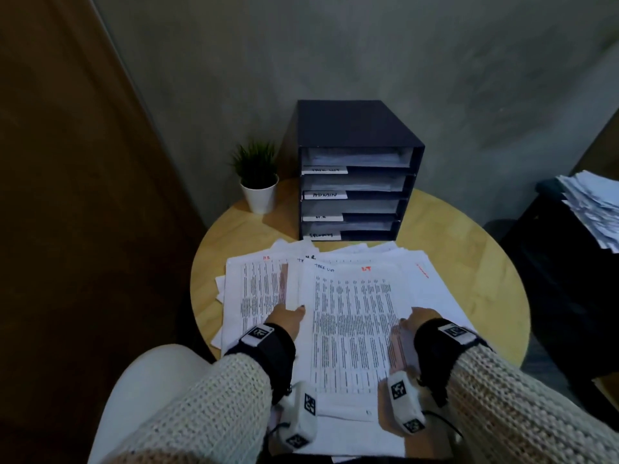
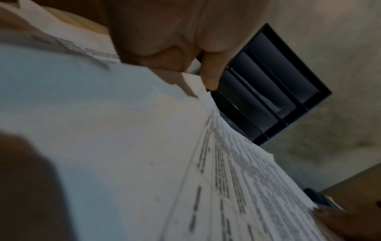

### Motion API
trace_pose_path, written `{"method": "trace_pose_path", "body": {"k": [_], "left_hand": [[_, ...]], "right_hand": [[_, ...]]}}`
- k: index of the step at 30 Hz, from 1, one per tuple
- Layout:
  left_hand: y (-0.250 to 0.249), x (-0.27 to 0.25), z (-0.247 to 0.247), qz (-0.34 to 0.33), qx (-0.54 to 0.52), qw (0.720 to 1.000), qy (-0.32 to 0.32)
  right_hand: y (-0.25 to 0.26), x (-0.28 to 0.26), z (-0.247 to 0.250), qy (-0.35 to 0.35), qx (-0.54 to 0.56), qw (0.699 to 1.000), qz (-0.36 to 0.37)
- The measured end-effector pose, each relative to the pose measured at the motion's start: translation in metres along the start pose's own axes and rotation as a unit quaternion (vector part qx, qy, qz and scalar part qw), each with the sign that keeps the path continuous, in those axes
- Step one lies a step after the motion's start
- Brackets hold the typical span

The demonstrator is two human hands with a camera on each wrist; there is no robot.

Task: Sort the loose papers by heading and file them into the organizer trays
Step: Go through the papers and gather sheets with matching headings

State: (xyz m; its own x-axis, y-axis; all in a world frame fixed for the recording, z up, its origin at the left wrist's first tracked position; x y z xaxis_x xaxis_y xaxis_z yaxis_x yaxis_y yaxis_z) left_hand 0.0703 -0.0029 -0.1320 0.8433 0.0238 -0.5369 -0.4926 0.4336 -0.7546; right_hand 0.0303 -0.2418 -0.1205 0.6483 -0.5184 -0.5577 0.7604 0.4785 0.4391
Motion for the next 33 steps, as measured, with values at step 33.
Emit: {"method": "trace_pose_path", "body": {"k": [33], "left_hand": [[0.034,0.068,0.073,0.135,0.107,0.975,-0.141]], "right_hand": [[-0.021,0.007,0.012,0.004,-0.251,0.968,0.025]]}}
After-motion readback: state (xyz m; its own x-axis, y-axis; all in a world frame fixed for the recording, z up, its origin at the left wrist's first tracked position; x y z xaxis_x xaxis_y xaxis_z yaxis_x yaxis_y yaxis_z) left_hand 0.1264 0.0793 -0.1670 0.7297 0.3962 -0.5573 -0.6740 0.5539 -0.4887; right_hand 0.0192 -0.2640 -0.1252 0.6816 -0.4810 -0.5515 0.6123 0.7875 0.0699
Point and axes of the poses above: each hand's wrist, its own x-axis towards the middle knuckle, its own z-axis out of the back of the hand, y = z × x, the point moved 1 cm from there along x, towards the middle knuckle, and after that the axes turned 11 degrees about -x, right-handed, at the moved point
